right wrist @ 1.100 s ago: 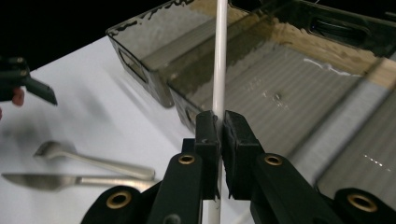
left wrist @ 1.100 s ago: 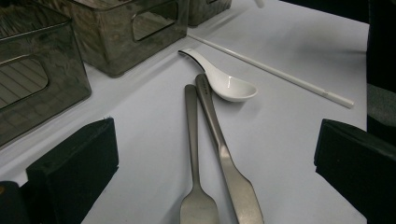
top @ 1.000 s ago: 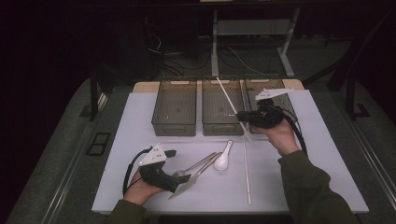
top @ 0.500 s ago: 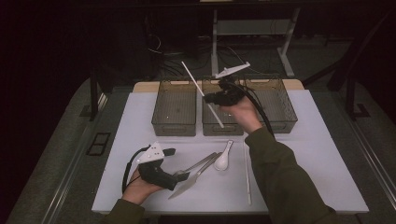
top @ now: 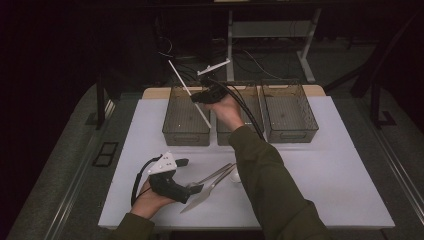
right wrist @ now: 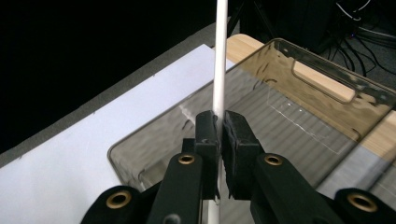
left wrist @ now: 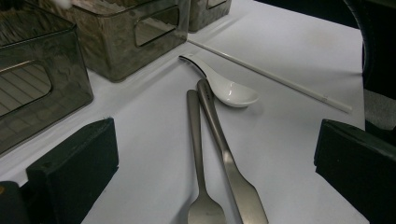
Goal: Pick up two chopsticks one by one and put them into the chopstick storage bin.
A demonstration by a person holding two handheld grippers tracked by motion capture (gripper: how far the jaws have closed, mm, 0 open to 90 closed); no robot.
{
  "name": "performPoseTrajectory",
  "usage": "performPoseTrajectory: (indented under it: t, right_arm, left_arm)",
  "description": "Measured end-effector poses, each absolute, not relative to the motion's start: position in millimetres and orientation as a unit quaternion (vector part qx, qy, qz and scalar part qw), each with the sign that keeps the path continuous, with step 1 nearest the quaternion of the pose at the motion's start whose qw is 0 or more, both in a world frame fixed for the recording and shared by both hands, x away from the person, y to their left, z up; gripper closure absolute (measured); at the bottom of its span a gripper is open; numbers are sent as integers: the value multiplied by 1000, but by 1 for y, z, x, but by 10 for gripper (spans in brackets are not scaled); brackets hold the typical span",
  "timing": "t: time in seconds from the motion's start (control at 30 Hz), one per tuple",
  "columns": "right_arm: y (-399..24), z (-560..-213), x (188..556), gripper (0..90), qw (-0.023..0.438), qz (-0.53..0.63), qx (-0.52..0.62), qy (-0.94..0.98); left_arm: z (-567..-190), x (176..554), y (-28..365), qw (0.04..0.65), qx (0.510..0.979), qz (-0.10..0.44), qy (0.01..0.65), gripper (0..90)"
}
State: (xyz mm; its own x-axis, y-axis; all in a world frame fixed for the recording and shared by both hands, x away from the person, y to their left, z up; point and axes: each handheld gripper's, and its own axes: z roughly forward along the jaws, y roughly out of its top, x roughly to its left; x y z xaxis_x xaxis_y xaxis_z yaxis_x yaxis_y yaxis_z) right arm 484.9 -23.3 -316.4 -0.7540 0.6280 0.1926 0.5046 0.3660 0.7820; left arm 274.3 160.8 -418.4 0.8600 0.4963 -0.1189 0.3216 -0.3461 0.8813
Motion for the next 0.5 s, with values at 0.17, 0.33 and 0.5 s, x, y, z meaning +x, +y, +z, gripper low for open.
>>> performPoseTrajectory:
  t: [0.17, 0.33, 0.5]
  right_arm:
    - [-7, -334, 491, 848, 64, 441, 352, 823]
    - [0, -354, 491, 847, 57, 420, 362, 830]
    - [1, -368, 491, 847, 54, 399, 377, 834]
  left_arm:
    - [-418, 274, 161, 517, 814, 84, 251, 0]
    - [-418, 274, 160, 516, 815, 82, 252, 0]
    - [-418, 273, 160, 516, 814, 81, 252, 0]
